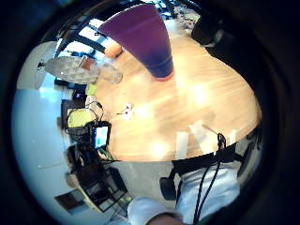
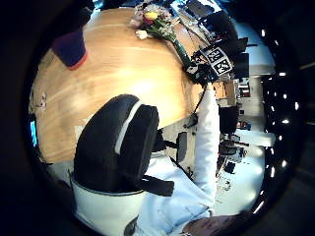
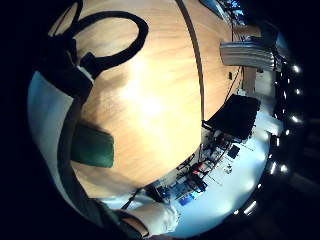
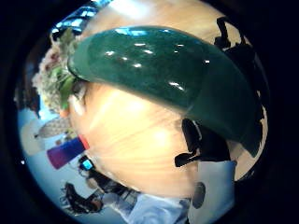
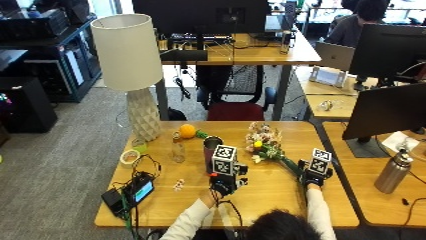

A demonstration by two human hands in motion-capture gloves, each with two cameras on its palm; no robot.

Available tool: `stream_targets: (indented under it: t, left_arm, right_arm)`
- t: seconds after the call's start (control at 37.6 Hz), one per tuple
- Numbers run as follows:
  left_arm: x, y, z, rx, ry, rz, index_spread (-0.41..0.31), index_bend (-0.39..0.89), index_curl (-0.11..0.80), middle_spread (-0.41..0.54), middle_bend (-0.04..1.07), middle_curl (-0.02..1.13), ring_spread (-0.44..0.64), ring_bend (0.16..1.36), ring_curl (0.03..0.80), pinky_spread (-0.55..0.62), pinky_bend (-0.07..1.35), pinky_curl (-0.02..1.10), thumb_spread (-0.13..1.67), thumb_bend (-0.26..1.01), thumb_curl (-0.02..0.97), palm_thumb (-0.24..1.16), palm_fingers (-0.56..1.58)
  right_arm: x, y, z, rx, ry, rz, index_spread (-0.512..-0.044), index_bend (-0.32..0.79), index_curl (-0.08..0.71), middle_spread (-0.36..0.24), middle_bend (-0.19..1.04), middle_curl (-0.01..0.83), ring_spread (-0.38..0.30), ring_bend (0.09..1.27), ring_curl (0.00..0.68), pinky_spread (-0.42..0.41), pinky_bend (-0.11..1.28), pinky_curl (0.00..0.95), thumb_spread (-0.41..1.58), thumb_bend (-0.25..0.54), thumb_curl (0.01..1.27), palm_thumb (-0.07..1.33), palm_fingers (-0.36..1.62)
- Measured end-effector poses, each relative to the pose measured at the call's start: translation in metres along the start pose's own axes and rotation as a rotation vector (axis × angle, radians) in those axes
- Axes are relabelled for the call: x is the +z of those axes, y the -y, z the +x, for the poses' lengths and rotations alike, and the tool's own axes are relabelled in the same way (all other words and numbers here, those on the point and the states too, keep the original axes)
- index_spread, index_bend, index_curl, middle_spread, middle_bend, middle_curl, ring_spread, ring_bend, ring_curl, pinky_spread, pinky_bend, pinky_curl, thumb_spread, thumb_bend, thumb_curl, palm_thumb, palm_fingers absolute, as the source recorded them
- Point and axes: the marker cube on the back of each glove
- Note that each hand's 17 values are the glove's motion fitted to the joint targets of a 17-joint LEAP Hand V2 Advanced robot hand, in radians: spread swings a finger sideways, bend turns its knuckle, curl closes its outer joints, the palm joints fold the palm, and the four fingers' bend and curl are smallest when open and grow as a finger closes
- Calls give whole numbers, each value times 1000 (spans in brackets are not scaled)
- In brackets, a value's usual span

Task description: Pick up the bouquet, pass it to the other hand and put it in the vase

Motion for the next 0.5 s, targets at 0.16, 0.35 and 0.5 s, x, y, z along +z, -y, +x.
stream_targets:
  t: [0.16,0.35,0.5]
  left_arm:
    - [11,10,10,8,-4,-32,-41,179,393,98,148,263,204,473,301,227,327,358,1164,-18,250,152,426]
    - [21,22,15,-1,-5,-63,-42,178,395,98,148,262,210,471,301,227,326,358,1165,-18,250,152,426]
    - [25,34,15,-13,-45,-86,-43,179,395,98,148,261,212,470,301,227,325,359,1165,-18,250,152,427]
  right_arm:
    - [3,6,5,37,52,79,-263,229,302,-75,318,416,-166,472,343,11,413,289,996,12,396,924,1004]
    - [0,11,10,42,-43,187,-223,180,342,-93,236,414,-180,451,362,-109,463,324,987,26,426,1014,1144]
    - [-6,23,4,-30,-11,373,-213,87,317,-139,398,476,-211,651,432,-239,492,352,859,-10,479,1027,1383]
